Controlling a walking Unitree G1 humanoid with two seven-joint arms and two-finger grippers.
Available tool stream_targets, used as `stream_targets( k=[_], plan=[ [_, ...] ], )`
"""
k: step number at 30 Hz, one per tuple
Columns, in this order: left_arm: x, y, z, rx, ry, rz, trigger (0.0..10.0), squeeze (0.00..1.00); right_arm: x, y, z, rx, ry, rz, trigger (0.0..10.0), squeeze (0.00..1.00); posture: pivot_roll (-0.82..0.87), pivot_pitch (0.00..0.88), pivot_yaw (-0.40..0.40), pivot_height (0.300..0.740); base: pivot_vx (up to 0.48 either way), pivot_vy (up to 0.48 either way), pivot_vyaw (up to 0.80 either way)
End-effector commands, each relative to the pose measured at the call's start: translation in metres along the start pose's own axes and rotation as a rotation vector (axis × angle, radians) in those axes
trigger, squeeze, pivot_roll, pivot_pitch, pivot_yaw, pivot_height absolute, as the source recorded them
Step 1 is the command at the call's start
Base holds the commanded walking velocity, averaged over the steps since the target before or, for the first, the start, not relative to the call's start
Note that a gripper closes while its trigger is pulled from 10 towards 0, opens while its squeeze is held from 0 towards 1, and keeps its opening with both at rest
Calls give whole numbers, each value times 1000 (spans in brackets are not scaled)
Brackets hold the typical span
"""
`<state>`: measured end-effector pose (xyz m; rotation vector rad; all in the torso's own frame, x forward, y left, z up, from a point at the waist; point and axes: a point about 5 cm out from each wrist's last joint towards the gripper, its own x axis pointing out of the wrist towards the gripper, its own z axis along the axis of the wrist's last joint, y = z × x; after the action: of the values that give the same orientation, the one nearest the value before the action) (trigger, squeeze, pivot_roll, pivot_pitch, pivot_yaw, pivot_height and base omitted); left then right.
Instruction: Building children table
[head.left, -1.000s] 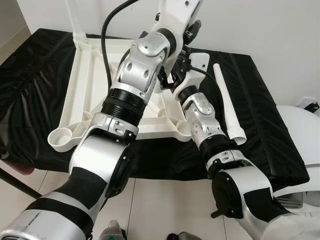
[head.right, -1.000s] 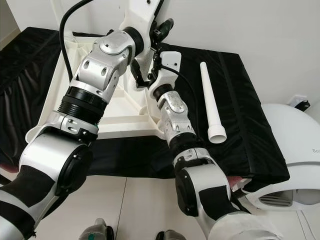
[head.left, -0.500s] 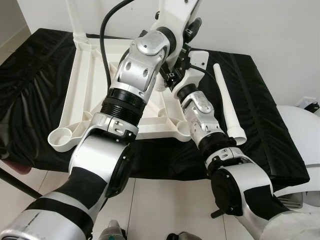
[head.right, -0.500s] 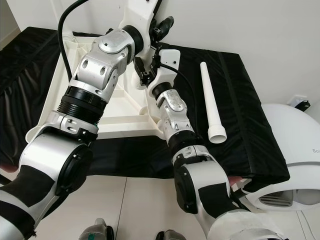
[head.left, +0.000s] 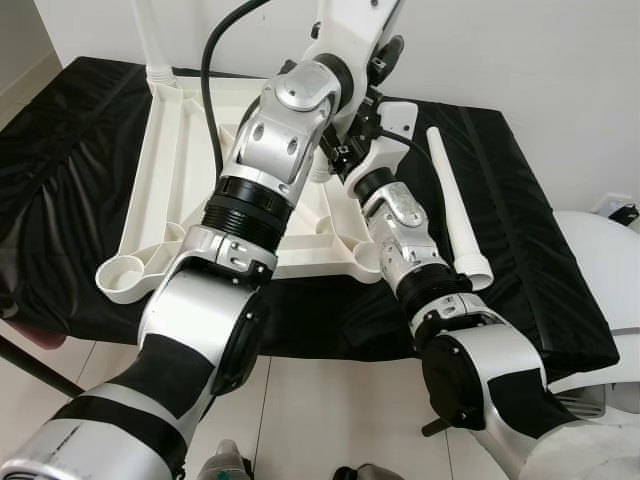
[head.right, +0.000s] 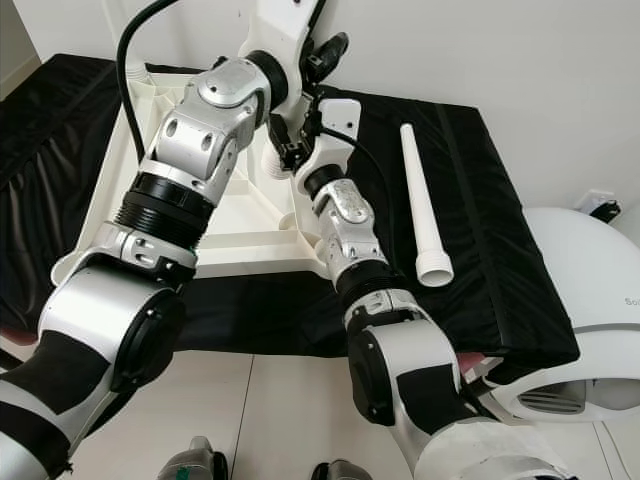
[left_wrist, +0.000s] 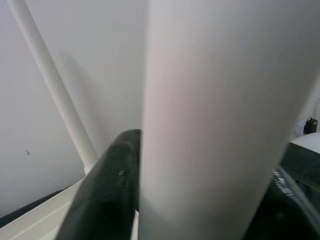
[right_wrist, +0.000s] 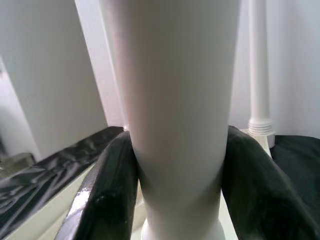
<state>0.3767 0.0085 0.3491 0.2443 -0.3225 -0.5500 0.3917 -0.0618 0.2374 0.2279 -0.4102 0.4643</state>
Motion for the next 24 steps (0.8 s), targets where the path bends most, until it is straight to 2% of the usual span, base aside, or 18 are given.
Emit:
stream_targets(
  k=[1,13,14,15,16,17,21,22,24],
  plan=[
    [-1,1,-4,-25,12,76,10000,1000,6,1,12,3,-55,4,10000,0,76,0,-77,740,0,0,0],
    [-3,5,-3,-50,13,62,10000,1000,3,-6,7,-10,-15,-19,10000,0,76,0,-75,740,0,0,0],
    [-4,5,-2,-56,12,51,10000,965,3,-7,7,-14,-10,-25,10000,0,76,0,-75,740,0,0,0],
    [-4,5,-1,-63,8,34,10000,804,3,-9,7,-15,-7,-29,10000,0,75,0,-74,740,0,0,0],
    [-4,5,-1,-63,8,34,10000,804,3,-9,7,-15,-7,-29,10000,0,75,0,-74,740,0,0,0],
    [-5,4,0,-66,5,17,10000,0,2,-10,6,-14,-5,-30,10000,0,76,0,-75,740,0,0,0],
    [-8,-6,5,-106,-24,-95,10000,0,1,-12,6,-17,3,-41,10000,0,74,0,-75,740,0,0,0],
    [-8,-6,5,-106,-24,-95,10000,0,1,-12,6,-17,3,-41,10000,0,74,0,-75,740,0,0,0],
    [-12,-16,11,-129,-56,-190,10000,0,2,-13,6,-19,6,-48,10000,0,74,0,-75,740,0,0,0]
  ],
)
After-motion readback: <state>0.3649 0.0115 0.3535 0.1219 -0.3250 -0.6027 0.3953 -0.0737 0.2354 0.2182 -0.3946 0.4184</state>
